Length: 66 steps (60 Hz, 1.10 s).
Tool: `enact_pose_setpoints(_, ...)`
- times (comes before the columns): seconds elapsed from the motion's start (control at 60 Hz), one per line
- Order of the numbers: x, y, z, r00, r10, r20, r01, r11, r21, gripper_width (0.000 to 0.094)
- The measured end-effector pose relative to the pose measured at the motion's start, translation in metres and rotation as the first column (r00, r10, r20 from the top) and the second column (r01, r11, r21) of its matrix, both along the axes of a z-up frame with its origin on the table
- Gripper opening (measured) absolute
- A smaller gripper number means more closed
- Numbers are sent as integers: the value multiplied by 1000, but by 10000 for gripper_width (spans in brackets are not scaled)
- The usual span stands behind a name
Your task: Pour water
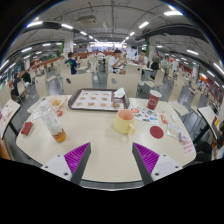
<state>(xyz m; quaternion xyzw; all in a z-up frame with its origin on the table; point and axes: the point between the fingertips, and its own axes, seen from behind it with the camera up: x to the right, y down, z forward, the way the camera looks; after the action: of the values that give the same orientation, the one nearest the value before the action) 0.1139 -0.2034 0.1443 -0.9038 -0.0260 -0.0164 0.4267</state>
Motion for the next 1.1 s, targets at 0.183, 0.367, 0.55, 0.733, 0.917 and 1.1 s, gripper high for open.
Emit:
enact_pose_setpoints(0.183,-11,2,-7,1000,-17,26,17,1000,-6,850)
enact_pose_setpoints(0.367,-46,-22,-26,999,-17,43,18,999,-32,848)
enact_pose_setpoints(0.55,-120,-37,-52,1000,6,-8,-6,999,-37,849)
enact_pose_setpoints(0.733,-212,-9,-68,994,59,-89,-58,998,18,849)
enact_pose_setpoints(0.917,-258,58,-70,992,71,-109,-55,989,141,850)
enact_pose_setpoints(1.1,-255,123,-80,997,34,-71,-16,972,233,826)
